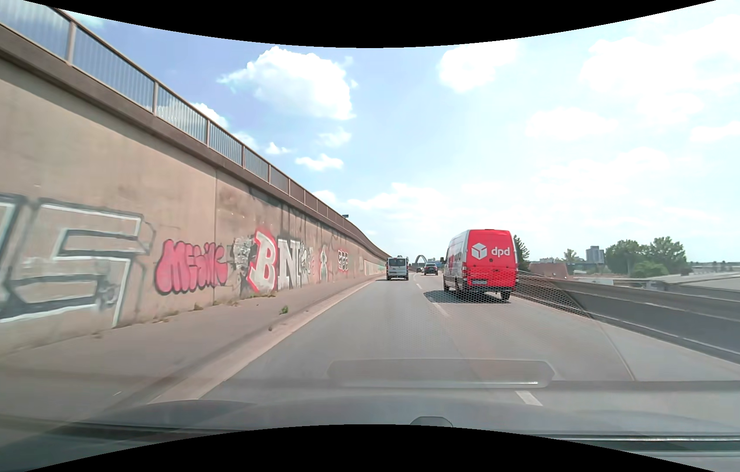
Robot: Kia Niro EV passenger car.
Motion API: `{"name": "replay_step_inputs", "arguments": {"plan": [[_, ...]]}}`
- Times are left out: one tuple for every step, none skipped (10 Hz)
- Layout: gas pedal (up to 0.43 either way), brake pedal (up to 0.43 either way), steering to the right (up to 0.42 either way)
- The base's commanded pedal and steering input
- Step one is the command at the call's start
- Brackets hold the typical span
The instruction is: Follow the waypoints while adhering to traffic rules and regulations
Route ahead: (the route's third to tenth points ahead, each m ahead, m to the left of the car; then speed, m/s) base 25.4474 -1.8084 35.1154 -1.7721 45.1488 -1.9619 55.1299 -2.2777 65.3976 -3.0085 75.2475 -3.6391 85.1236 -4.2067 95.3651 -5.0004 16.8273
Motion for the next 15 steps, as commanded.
{"name": "replay_step_inputs", "arguments": {"plan": [[0.299,0.0,0.0],[0.299,0.0,0.0],[0.299,0.0,0.0],[0.299,0.0,0.0],[0.299,0.0,-0.001],[0.299,0.0,0.0],[0.299,0.0,-0.001],[0.299,0.0,0.0],[0.299,0.0,0.0],[0.299,0.0,0.0],[0.299,0.0,0.0],[0.299,0.0,0.0],[0.299,0.0,0.001],[0.299,0.0,0.001],[0.287,0.0,0.006]]}}
